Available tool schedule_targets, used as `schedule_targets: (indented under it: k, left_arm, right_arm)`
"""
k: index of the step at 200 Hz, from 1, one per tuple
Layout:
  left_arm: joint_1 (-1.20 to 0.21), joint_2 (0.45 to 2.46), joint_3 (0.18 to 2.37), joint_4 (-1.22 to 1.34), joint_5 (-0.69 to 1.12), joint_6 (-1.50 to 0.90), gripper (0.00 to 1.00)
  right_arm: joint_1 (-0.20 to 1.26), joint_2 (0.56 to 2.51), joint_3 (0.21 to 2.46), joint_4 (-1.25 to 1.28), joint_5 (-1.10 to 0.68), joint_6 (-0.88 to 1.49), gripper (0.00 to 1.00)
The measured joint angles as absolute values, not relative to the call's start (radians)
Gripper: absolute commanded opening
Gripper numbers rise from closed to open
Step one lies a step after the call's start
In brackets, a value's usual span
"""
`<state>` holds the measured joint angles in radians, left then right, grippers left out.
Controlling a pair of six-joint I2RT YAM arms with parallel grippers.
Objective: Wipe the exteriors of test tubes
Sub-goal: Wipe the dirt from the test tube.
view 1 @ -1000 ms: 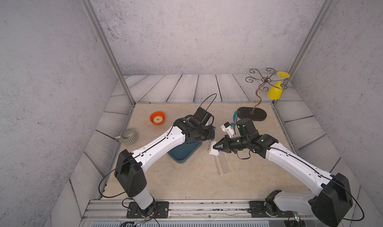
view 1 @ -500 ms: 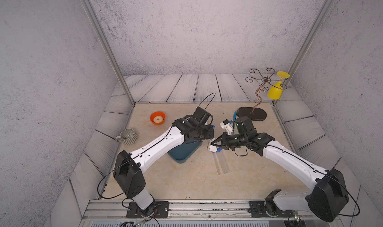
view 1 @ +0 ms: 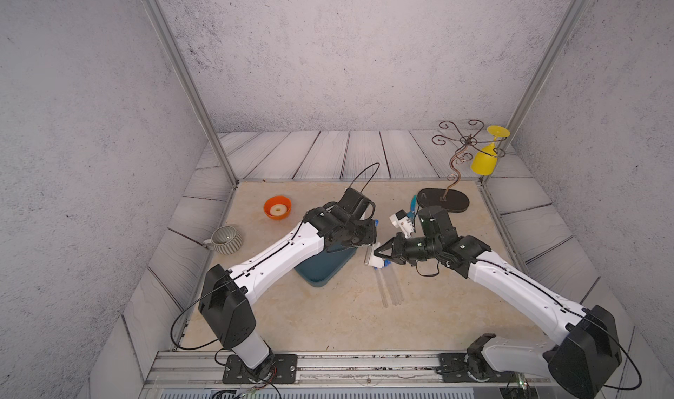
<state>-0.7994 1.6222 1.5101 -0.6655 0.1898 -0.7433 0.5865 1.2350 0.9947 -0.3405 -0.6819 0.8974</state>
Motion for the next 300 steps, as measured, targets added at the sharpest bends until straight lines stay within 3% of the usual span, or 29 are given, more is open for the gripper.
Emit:
schedule_targets:
  k: [72,184,300]
  left_arm:
    - [-0.799,1.624,1.523,-0.670,0.188,-0.740,0.09]
    - [-0.799,1.624,1.568,-0.693,0.186,-0.736,0.09]
    - [-0.799,1.624,1.568,-0.692,0.183,-0.736,0.09]
  right_arm:
    - [0.591,1.217,0.976,-0.338,-0.684,0.909,0.04]
    - [0.591,1.361,1.034,-0.302,-0.687,0.878,0.04]
    - [0.561,1.331,1.085,-0.379,-0.653,0.815,0.04]
